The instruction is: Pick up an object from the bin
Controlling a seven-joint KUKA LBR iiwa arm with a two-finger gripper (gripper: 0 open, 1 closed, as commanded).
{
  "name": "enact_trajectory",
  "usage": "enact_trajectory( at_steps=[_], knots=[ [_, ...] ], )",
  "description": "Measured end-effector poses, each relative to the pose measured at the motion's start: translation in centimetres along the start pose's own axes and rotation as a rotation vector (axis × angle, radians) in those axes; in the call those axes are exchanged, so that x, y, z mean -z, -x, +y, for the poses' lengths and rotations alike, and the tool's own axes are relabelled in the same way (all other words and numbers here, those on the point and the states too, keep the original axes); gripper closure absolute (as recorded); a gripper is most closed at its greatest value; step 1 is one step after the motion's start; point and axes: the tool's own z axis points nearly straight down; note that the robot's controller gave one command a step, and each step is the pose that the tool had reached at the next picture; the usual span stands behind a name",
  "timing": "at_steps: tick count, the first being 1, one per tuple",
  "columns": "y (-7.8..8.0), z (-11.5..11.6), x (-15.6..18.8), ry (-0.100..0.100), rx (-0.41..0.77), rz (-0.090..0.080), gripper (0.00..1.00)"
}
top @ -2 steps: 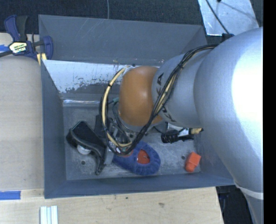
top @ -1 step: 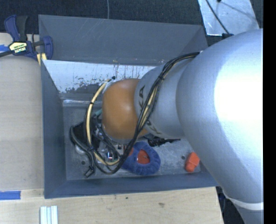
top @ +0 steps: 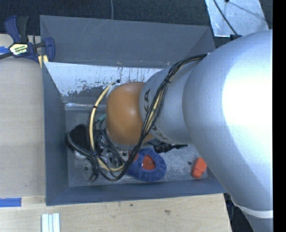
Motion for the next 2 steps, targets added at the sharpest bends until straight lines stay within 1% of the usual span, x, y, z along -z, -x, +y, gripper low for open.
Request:
enact_trajectory(
  at_steps=[1,2],
  knots=[
    [1.1,0.4,0.0,-0.003,0.021,0.01,1.0],
    [0.0,-2.2,12.6,0.008,0.02,-0.017,1.0]
  ],
)
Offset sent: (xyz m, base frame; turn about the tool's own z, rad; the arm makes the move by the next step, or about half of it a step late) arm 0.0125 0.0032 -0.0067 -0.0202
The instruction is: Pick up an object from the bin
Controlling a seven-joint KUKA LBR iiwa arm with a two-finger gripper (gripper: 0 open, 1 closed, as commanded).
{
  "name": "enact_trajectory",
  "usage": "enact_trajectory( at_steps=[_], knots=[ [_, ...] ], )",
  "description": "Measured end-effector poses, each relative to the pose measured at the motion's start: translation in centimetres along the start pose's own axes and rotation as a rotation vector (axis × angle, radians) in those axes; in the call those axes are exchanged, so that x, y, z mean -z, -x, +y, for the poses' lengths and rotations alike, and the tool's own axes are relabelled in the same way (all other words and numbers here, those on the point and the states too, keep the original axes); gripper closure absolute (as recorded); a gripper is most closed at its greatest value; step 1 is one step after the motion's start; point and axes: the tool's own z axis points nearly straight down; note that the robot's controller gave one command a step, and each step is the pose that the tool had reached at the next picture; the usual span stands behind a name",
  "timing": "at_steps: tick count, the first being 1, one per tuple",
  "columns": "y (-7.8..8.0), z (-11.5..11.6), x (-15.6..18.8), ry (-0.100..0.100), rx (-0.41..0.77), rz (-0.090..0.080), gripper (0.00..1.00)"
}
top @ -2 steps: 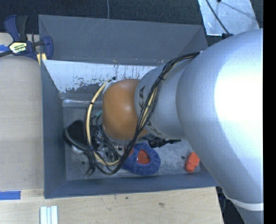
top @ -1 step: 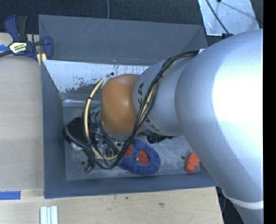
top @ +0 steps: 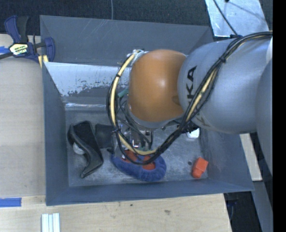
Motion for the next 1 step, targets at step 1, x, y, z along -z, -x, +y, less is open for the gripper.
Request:
enact_trajectory(
  at_steps=[1],
  knots=[
    [1.92,4.41,-7.25,-0.005,-0.091,0.011,1.0]
  ],
)
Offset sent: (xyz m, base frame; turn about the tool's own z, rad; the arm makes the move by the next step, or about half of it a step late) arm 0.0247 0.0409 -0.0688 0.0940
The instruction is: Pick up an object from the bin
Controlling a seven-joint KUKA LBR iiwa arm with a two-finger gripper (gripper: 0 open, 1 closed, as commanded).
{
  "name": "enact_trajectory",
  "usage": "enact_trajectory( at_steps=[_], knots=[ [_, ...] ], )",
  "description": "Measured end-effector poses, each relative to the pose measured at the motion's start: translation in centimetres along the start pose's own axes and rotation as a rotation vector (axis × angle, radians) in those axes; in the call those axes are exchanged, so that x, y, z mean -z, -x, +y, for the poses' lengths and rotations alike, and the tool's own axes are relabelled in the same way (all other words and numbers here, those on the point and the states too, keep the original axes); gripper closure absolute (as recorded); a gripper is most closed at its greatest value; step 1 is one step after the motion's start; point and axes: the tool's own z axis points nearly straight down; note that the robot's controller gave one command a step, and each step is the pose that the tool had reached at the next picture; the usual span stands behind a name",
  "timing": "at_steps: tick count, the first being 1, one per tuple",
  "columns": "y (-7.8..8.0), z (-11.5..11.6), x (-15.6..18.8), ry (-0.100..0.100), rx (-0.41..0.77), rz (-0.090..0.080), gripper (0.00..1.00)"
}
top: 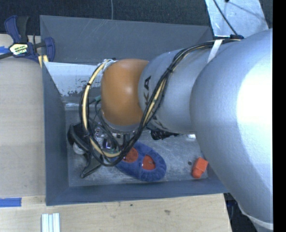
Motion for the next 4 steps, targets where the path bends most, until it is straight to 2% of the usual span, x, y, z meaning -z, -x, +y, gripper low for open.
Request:
enact_trajectory(
  at_steps=[1,2,3,4],
  knots=[
    [0.1,-0.1,0.3,0.002,-0.002,-0.003,0.0],
    [-0.5,2.3,-5.4,0.013,-0.103,-0.03,0.0],
    [-0.5,2.7,-4.9,0.02,-0.101,-0.026,1.0],
    [-1.4,0.1,-4.7,0.037,-0.104,-0.028,1.0]
  ],
)
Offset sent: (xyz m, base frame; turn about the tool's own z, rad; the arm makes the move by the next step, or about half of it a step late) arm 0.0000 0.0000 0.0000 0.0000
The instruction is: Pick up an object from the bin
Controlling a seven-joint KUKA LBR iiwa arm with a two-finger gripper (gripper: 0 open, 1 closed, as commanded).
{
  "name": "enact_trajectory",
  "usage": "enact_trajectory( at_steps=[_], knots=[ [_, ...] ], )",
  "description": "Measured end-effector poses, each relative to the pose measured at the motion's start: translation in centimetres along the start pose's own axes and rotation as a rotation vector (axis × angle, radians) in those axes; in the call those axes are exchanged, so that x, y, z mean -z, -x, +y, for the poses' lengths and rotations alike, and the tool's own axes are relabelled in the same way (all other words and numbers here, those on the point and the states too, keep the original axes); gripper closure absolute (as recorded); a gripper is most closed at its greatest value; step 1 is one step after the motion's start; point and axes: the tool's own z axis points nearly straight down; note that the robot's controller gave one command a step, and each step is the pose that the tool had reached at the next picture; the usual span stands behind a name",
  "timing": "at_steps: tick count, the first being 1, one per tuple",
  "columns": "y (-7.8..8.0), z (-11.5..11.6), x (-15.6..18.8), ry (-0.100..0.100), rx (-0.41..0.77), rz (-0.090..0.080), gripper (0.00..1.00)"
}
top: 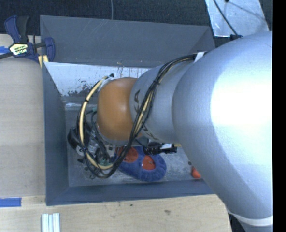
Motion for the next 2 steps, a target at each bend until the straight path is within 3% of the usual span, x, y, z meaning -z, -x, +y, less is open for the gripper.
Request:
enact_trajectory(
  at_steps=[1,2],
  knots=[
    [-1.3,-1.3,11.4,-0.032,-0.011,0.017,1.0],
    [-1.9,1.6,5.5,-0.041,-0.133,0.024,1.0]
  ],
)
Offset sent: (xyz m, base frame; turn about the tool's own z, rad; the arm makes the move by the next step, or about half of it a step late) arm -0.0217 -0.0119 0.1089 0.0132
